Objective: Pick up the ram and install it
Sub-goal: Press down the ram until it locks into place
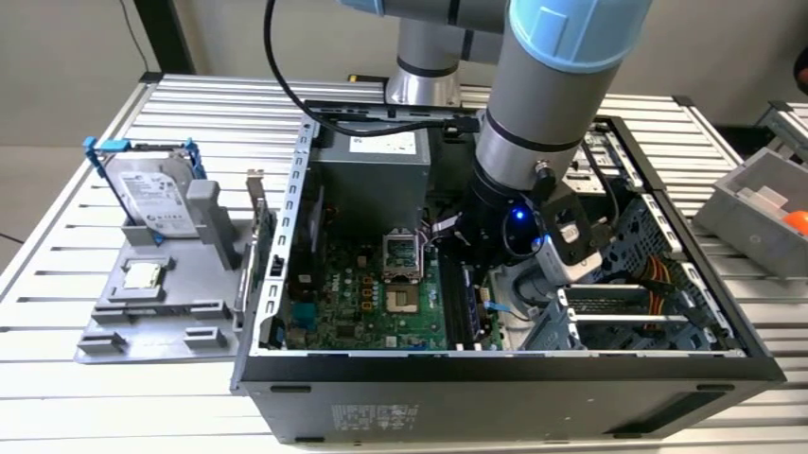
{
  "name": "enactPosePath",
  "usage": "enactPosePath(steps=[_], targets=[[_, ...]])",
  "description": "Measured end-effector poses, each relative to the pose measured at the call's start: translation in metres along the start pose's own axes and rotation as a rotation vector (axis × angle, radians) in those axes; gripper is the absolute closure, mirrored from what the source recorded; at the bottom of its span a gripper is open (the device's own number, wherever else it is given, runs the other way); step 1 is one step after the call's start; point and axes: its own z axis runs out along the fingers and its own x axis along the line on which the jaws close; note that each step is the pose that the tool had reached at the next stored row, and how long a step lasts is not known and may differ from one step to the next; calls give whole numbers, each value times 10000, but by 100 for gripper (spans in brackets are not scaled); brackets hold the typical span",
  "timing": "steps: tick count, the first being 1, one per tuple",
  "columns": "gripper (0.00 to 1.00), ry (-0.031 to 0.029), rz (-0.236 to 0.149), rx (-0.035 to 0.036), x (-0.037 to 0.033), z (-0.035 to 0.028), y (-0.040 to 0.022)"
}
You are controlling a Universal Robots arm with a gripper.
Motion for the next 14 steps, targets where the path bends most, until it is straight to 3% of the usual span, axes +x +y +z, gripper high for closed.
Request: enactPosePath(steps=[14], targets=[[100, 0, -1, 0, 1, -1, 0]])
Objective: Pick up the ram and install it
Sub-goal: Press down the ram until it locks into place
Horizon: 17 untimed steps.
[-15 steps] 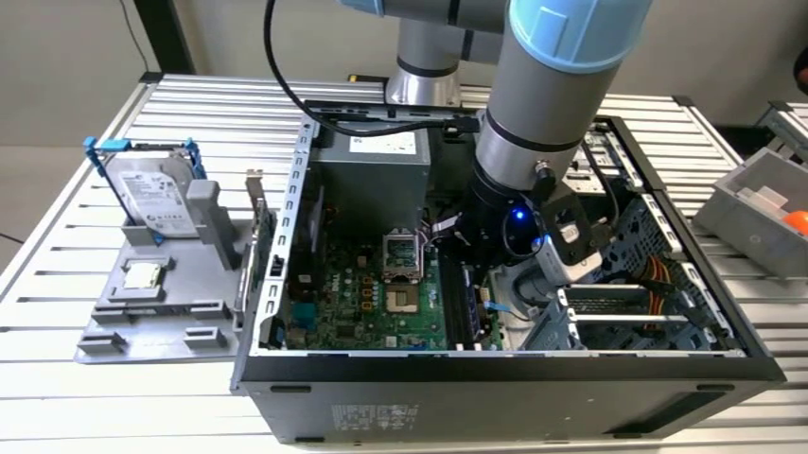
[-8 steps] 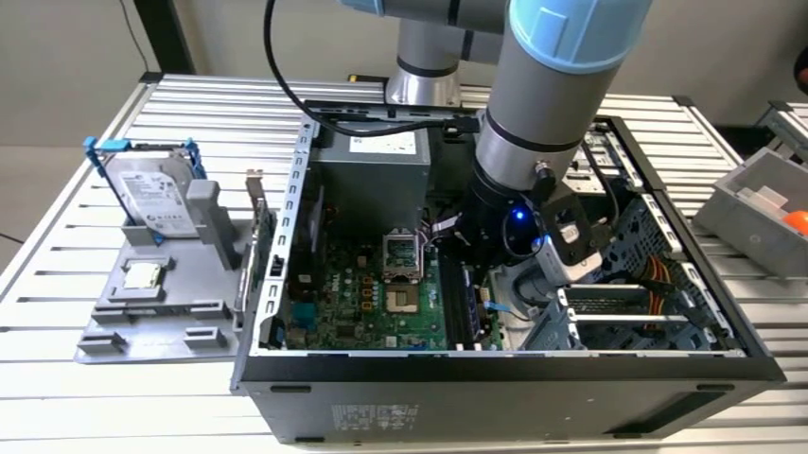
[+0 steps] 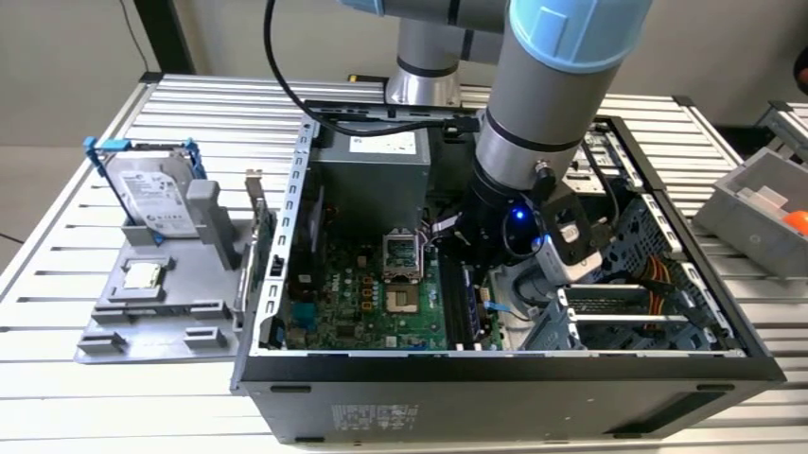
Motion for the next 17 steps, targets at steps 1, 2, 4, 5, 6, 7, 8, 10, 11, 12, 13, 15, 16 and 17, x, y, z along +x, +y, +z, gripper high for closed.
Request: enactPosePath(steps=[1, 2, 4, 5, 6, 7, 8, 10, 11, 12, 13, 15, 16, 17], targets=[[100, 0, -5, 0, 0, 0, 0], [100, 0, -22, -1, 1, 0, 0], [100, 2, -79, -1, 2, 0, 0], [100, 3, -100, -1, 2, 0, 0], [100, 3, -100, -1, 2, 0, 0], [100, 3, -101, -2, 2, 0, 0], [100, 2, -101, -1, 2, 0, 0], [100, 3, -103, -2, 3, 0, 0], [100, 3, -119, -1, 3, 0, 0], [100, 3, -144, -2, 3, 0, 0], [100, 4, -176, -2, 3, 0, 0], [100, 6, -252, -3, 3, 0, 0], [100, 8, -299, -3, 3, 0, 0], [100, 9, -337, -4, 3, 0, 0]])
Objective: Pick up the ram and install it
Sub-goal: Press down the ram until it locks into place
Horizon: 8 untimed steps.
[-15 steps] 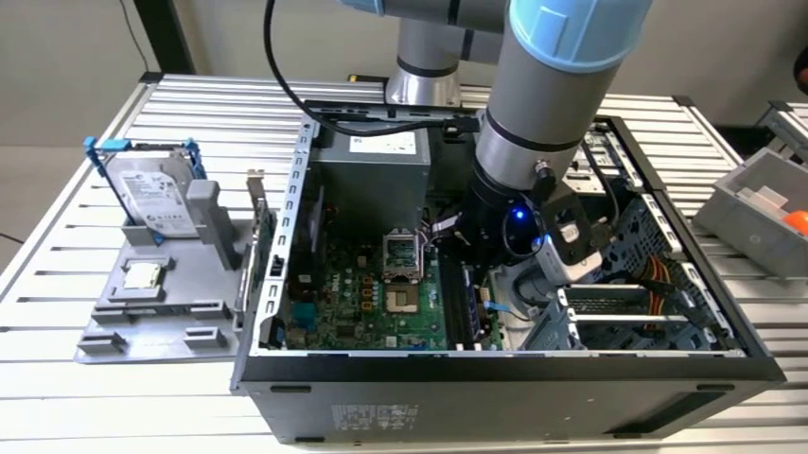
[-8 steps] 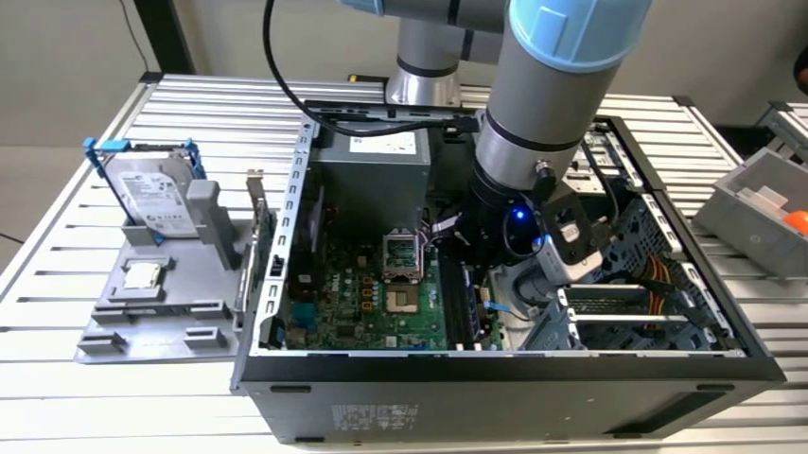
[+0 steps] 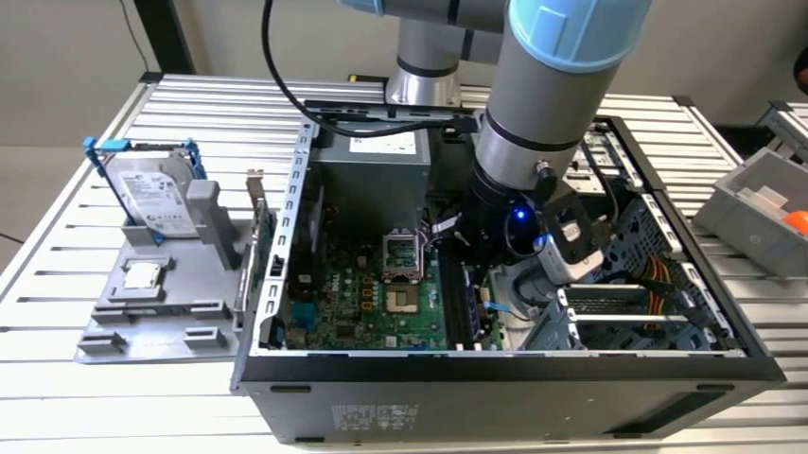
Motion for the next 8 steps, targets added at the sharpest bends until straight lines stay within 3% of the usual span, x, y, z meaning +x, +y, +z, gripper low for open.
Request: enactPosePath(steps=[8], targets=[[100, 5, -204, -2, 0, 0, 0]])
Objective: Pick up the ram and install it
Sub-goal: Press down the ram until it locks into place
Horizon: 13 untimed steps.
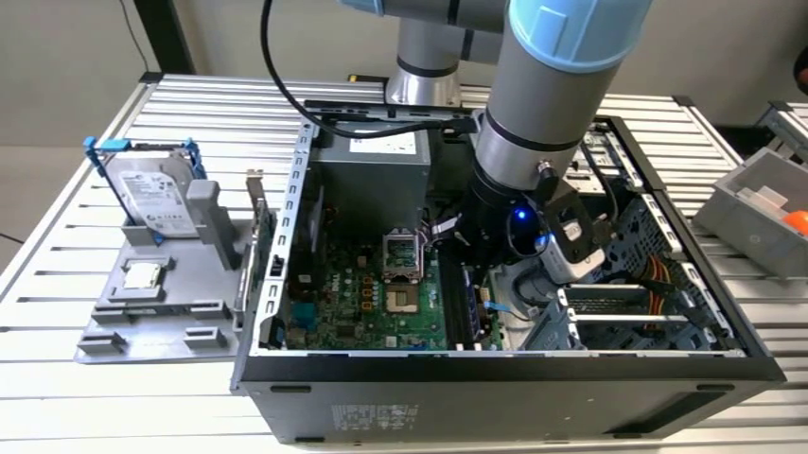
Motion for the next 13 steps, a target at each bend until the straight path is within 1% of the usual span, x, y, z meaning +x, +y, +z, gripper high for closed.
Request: enactPosePath(steps=[13], targets=[[100, 3, -86, -1, 1, 0, 0]])
